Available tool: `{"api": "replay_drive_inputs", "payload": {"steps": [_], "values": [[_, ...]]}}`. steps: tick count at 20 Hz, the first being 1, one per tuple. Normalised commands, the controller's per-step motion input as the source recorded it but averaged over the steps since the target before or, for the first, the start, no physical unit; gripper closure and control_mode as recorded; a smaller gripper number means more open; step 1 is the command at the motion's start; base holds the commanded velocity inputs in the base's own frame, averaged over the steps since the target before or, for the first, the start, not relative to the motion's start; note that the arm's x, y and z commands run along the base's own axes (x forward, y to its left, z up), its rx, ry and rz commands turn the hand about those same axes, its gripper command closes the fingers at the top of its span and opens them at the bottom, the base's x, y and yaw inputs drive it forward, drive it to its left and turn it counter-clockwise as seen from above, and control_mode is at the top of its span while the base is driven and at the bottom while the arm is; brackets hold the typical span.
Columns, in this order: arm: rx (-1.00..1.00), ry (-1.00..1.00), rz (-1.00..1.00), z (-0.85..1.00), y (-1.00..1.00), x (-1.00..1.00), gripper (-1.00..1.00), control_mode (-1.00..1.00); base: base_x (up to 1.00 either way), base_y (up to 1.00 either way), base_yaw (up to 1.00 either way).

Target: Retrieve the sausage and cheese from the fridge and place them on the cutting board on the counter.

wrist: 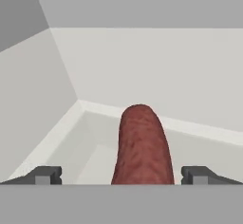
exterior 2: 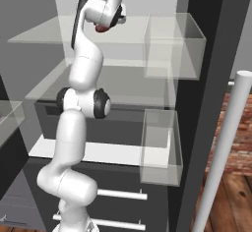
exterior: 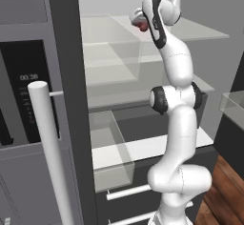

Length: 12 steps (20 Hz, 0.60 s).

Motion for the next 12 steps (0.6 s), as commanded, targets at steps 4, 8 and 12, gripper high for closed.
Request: {"api": "replay_drive_inputs", "payload": {"steps": [4,8,12], "values": [[-0.15,0.3,0.07,-0.03,0.0,0.04,-1.0,-1.0,0.0,0.0,0.0],[-0.09,0.15,0.08,-0.1,-0.05,0.0,-1.0,-1.0,0.0,0.0,0.0],[-0.04,0.16,0.05,-0.14,-0.04,0.0,1.0,-1.0,0.0,0.0,0.0]]}}
